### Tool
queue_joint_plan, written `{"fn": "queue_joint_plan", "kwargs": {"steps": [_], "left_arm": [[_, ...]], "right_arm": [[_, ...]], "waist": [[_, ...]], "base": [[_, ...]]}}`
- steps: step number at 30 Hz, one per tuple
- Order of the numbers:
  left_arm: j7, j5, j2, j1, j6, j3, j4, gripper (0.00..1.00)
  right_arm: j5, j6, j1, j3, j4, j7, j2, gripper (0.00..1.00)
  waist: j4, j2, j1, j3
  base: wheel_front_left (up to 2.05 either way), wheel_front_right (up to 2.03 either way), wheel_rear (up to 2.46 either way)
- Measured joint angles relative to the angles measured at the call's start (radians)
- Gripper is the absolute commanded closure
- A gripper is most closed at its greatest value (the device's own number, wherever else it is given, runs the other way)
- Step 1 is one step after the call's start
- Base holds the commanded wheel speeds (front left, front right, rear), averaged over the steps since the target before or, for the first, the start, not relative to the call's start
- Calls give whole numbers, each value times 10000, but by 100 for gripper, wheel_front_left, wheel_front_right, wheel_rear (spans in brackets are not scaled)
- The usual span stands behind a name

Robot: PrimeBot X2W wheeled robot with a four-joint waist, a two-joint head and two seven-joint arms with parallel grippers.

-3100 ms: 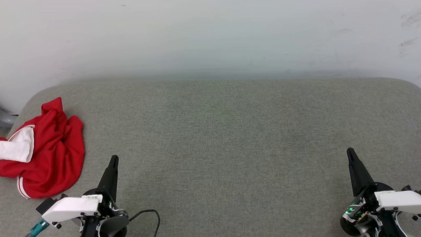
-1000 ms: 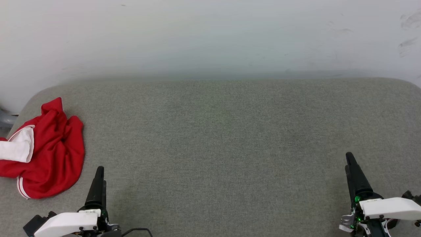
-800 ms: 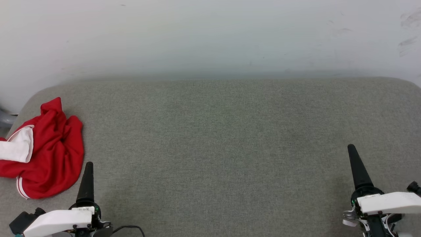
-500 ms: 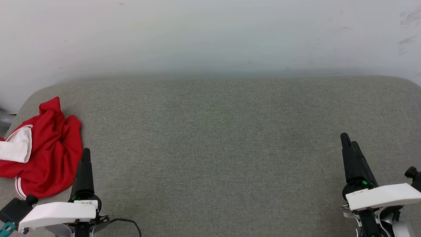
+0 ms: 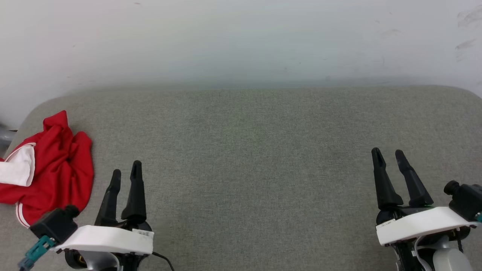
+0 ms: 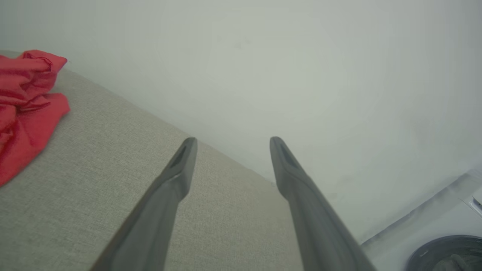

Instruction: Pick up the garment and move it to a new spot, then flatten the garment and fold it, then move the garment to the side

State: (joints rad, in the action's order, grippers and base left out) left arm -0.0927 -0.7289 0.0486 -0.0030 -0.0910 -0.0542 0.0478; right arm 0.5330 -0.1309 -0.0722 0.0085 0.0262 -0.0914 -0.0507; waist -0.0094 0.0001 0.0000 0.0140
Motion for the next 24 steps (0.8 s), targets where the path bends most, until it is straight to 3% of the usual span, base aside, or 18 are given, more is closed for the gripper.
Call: {"fn": "queue_joint_plan", "kwargs": {"steps": [8, 18, 19, 24], "left_arm": [[-247, 1701, 324, 174, 639, 1060, 222, 0], [-516, 3026, 1252, 176, 2337, 2757, 107, 0], [-606, 3198, 1440, 171, 2759, 3122, -27, 0], [-738, 3407, 1657, 159, 3356, 3499, -347, 0]], "right_arm": [[-1413, 0, 105, -336, 150, -253, -2, 0], [-2688, 0, 159, -633, 740, -508, -2, 0], [-2997, 0, 158, -602, 763, -596, -2, 0], [-3567, 0, 158, -443, 731, -757, -2, 0]], "waist": [[0, 0, 0, 3], [-22, 0, 0, 12], [-32, 0, 0, 32], [-53, 0, 0, 65]], "base": [[0, 0, 0], [0, 0, 0], [0, 0, 0], [0, 0, 0]]}}
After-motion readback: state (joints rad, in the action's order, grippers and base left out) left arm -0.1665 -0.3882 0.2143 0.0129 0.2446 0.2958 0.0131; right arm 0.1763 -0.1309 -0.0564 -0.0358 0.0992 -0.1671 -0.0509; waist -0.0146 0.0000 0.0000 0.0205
